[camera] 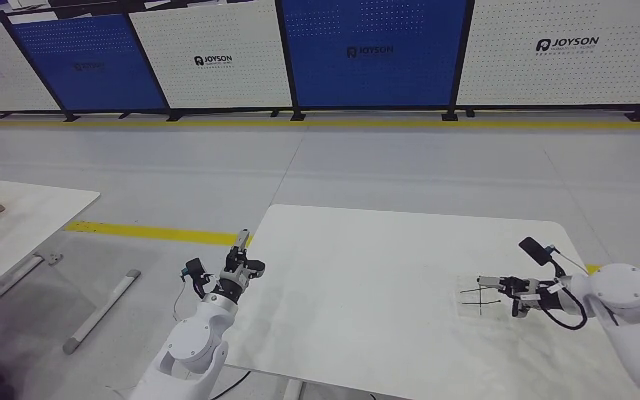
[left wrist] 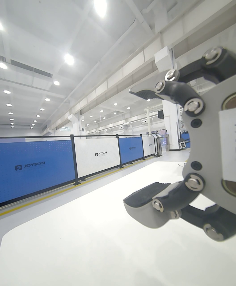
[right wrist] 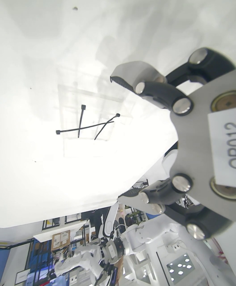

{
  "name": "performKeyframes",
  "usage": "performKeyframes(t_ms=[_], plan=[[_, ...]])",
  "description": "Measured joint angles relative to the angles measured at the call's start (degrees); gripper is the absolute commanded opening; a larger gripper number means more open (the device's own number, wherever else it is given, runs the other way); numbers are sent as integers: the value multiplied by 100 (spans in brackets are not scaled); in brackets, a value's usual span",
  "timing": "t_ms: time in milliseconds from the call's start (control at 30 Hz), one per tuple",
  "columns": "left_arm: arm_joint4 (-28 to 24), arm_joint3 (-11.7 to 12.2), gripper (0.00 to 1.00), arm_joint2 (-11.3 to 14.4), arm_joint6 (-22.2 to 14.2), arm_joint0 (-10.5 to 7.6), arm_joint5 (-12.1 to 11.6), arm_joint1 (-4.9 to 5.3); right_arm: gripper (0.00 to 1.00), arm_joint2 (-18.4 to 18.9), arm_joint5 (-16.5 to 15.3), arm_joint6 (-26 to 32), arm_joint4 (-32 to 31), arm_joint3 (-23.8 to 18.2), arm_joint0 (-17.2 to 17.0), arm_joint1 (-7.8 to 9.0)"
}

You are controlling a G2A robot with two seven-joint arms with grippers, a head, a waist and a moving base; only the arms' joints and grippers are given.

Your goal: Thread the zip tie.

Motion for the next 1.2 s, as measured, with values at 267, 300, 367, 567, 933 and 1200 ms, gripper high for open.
performKeyframes(t_ms=[267, 300, 367, 567, 933, 1200], plan=[[0, 0, 100, 0, 0, 0, 0, 0, 100, 15, -25, 0, -15, -23, -28, 9], [0, 0, 100, 0, 0, 0, 0, 0, 100, 37, -37, 1, -26, -46, -49, 19], [0, 0, 100, 0, 0, 0, 0, 0, 100, 118, -73, 62, -8, -110, -97, 51], [0, 0, 100, 0, 0, 0, 0, 0, 61, 264, -5, 168, -30, -194, -180, 113], [0, 0, 100, 0, 0, 0, 0, 0, 49, 73, 294, 187, -141, 57, -8, 42], [0, 0, 100, 0, 0, 0, 0, 0, 40, -73, 414, 202, -244, 193, 115, -14]])
